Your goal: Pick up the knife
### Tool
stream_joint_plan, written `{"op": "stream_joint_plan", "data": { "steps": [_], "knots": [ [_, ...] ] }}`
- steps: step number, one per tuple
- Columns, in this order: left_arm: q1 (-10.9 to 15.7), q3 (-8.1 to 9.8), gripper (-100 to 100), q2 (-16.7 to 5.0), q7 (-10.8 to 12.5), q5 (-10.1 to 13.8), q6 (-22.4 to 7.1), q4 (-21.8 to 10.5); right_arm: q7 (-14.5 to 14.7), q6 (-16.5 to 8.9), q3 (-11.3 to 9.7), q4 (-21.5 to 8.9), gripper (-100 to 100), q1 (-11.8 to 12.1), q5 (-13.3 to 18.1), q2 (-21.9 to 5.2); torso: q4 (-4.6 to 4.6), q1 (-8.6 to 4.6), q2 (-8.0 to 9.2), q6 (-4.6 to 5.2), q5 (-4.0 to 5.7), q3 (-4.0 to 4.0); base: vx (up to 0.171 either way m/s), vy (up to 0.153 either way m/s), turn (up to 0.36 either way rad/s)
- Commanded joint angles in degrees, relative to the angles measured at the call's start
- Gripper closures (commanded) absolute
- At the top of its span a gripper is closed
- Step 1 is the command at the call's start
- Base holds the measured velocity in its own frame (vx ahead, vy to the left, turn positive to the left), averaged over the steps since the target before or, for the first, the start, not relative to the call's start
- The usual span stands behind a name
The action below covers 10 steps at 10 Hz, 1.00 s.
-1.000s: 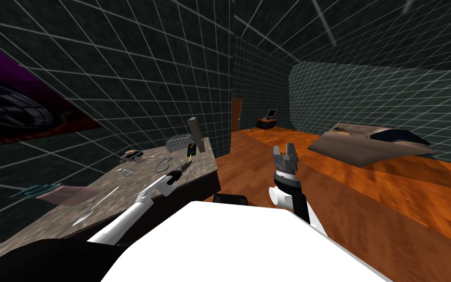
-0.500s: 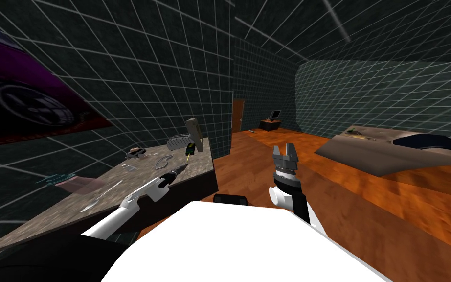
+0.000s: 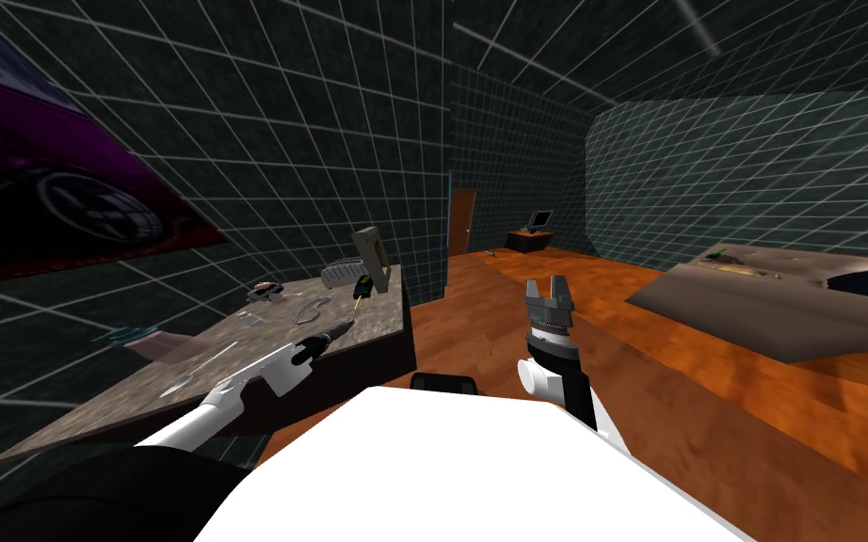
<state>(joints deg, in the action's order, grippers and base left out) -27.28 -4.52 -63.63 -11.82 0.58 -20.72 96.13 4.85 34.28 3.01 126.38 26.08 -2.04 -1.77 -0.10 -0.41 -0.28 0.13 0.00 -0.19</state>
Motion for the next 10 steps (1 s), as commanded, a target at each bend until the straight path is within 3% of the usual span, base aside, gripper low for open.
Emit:
{"op": "stream_joint_plan", "data": {
  "steps": [1,2,3,5,6,7,8,9,10],
  "knots": [
    [-1.9,0.02,-100,-2.9,-1.0,2.4,-0.8,0.9,0.0,0.0,0.0,0.0,0,0.0,0.0,0.0,0.00,0.00,0.00,0.00,0.00,0.00,0.050,-0.070,0.092],
    [-3.5,-0.02,-100,-4.5,-1.9,4.2,-1.4,1.4,0.0,0.0,0.0,0.0,0,0.0,0.0,0.0,0.00,-0.01,-0.02,-0.03,-0.01,-0.01,0.080,-0.131,0.143],
    [-3.5,-0.02,-100,-5.3,-1.9,4.4,-1.4,1.4,0.0,0.0,0.0,0.0,0,0.0,0.0,0.0,-0.02,-0.19,-0.09,-0.03,0.03,-0.05,0.061,-0.110,0.080],
    [-6.7,-0.12,-100,-9.1,-3.6,8.2,-2.3,2.4,0.0,0.0,0.0,0.0,0,0.0,0.0,0.0,-0.02,-0.06,-0.09,-0.02,0.01,-0.05,0.089,-0.081,0.128],
    [-6.7,-0.12,-100,-10.2,-3.6,8.5,-2.3,2.4,0.0,0.0,0.0,0.0,0,0.0,0.0,0.0,-0.05,-0.04,-0.23,-0.02,0.00,-0.12,0.092,-0.074,0.057],
    [-8.4,-0.16,-100,-12.0,-4.5,10.6,-2.7,2.9,0.0,0.0,0.0,0.0,0,0.0,0.0,0.0,-0.05,-0.01,-0.21,0.02,0.00,-0.13,0.089,-0.086,0.086],
    [-8.4,-0.16,-100,-12.7,-4.5,10.6,-2.7,2.9,0.0,0.0,0.0,0.0,0,0.0,0.0,0.0,-0.05,-0.04,-0.21,-0.01,0.00,-0.12,0.062,-0.070,0.053],
    [-10.0,-0.21,-100,-14.8,-5.3,12.7,-3.0,3.3,0.0,0.0,0.0,0.0,0,0.0,0.0,0.0,-0.04,0.01,-0.14,0.02,-0.01,-0.08,0.059,-0.065,0.073],
    [-10.0,-0.21,-100,-15.1,-5.3,12.7,-3.0,3.3,0.0,0.0,0.0,0.0,0,0.0,0.0,0.0,-0.02,0.03,-0.11,-0.01,-0.02,-0.06,0.057,-0.047,0.054]
  ]
}}
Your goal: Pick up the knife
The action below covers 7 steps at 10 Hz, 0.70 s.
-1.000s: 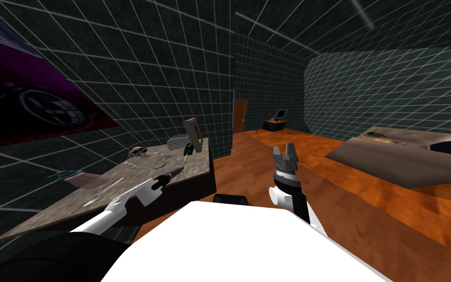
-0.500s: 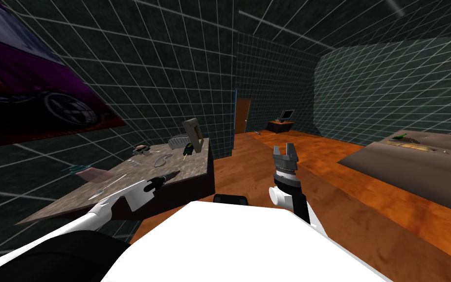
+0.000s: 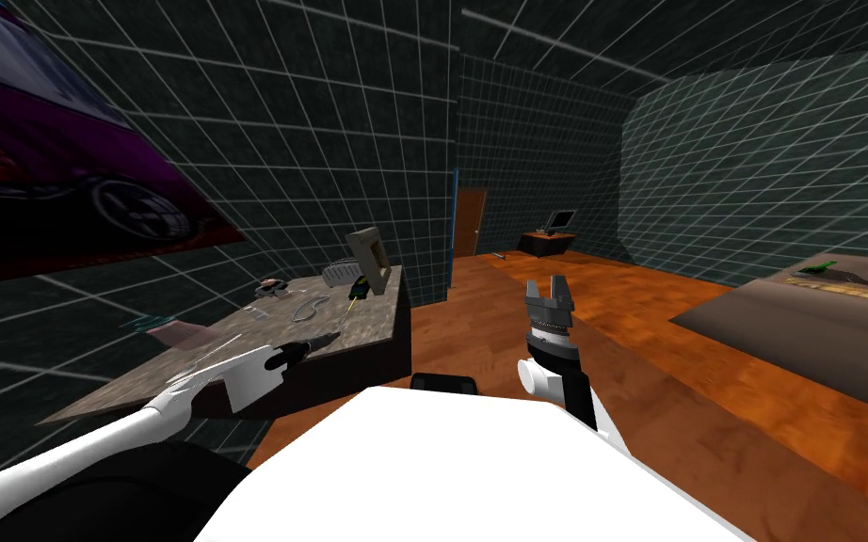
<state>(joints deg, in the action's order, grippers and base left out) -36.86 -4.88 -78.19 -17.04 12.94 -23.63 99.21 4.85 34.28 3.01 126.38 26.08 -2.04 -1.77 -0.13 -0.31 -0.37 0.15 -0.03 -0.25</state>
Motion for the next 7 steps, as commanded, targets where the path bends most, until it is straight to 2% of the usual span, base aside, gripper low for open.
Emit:
{"op": "stream_joint_plan", "data": {
  "steps": [1,2,3,4,5,7],
  "knots": [
    [-2.0,0.10,-100,-2.9,-0.9,2.4,-0.4,0.7,0.0,0.0,0.0,0.0,0,0.0,0.0,0.0,0.00,0.00,0.00,0.00,0.00,0.00,0.080,-0.045,0.075],
    [-3.6,0.05,-100,-4.7,-1.6,4.4,-0.6,1.1,0.0,0.0,0.0,0.0,0,0.0,0.0,0.0,-0.01,0.01,-0.06,-0.02,0.00,-0.03,0.136,-0.078,0.124],
    [-3.6,0.05,-100,-5.5,-1.6,4.4,-0.6,1.1,0.0,0.0,0.0,0.0,0,0.0,0.0,0.0,-0.04,-0.09,-0.22,-0.02,0.01,-0.12,0.105,-0.061,0.050],
    [-5.2,0.00,-100,-7.6,-2.3,6.4,-0.7,1.4,0.0,0.0,0.0,0.0,0,0.0,0.0,0.0,-0.05,-0.04,-0.19,0.02,0.01,-0.12,0.084,-0.058,0.057],
    [-5.2,0.00,-100,-8.0,-2.3,6.4,-0.7,1.4,0.0,0.0,0.0,0.0,0,0.0,0.0,0.0,-0.03,-0.03,-0.14,-0.01,0.00,-0.08,0.061,-0.045,0.037],
    [-8.1,-0.09,-100,-12.2,-3.5,10.2,-0.7,2.1,0.0,0.0,0.0,0.0,0,0.0,0.0,0.0,-0.01,0.05,-0.05,-0.01,-0.01,-0.03,0.089,-0.037,0.072]
  ]
}}
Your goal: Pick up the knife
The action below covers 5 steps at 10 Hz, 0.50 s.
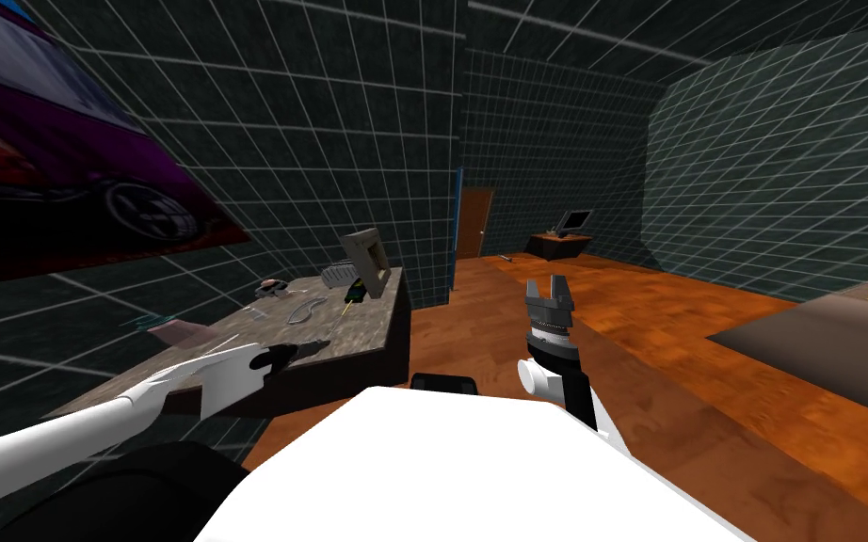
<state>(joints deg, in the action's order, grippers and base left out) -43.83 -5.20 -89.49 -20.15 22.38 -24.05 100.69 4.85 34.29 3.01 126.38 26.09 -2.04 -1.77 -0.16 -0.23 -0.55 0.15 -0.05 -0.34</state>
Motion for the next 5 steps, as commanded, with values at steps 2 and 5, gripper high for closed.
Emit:
{"op": "stream_joint_plan", "data": {
  "steps": [2,5],
  "knots": [
    [-3.8,0.14,-100,-5.0,-1.3,4.2,-0.1,1.1,0.0,0.0,0.0,0.0,0,0.0,0.0,0.0,-0.03,-0.05,-0.13,0.01,0.01,-0.08,0.170,-0.051,0.067],
    [-6.2,0.05,-100,-9.6,-2.1,7.3,0.4,1.4,0.0,0.0,0.0,0.0,0,0.0,0.0,0.0,-0.05,0.11,-0.15,0.03,-0.03,-0.10,0.136,-0.008,0.020]
  ]
}}
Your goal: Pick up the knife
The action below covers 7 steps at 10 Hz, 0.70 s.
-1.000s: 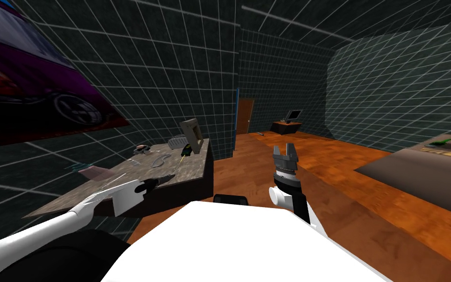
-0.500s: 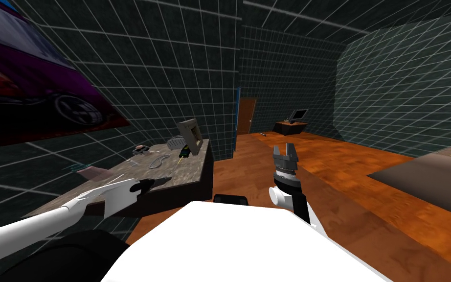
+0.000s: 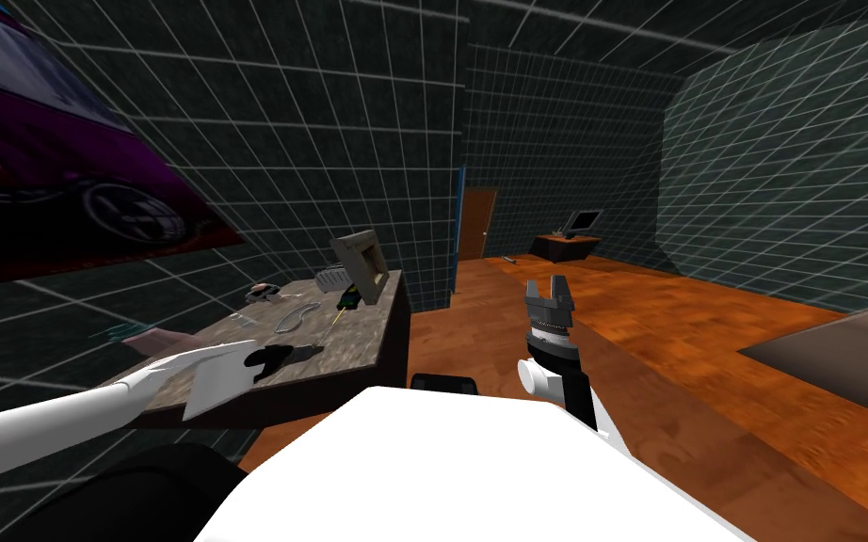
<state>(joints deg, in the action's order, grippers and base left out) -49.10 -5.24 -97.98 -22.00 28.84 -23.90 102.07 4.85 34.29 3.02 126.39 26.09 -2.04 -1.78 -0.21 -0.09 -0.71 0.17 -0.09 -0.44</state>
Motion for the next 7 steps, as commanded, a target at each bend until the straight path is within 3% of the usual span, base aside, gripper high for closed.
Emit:
{"op": "stream_joint_plan", "data": {
  "steps": [1,7],
  "knots": [
    [-2.0,0.05,-100,-2.9,-0.5,2.3,0.6,0.2,0.0,0.0,0.0,0.0,0,0.0,0.0,0.0,0.00,0.00,0.00,0.00,0.00,0.00,0.149,-0.003,0.021],
    [-7.4,-0.22,-100,-12.2,-1.5,9.1,3.0,0.4,0.0,0.0,0.0,0.0,0,0.0,0.0,0.0,-0.01,0.12,0.00,0.01,-0.04,-0.01,0.146,0.017,-0.002]
  ]
}}
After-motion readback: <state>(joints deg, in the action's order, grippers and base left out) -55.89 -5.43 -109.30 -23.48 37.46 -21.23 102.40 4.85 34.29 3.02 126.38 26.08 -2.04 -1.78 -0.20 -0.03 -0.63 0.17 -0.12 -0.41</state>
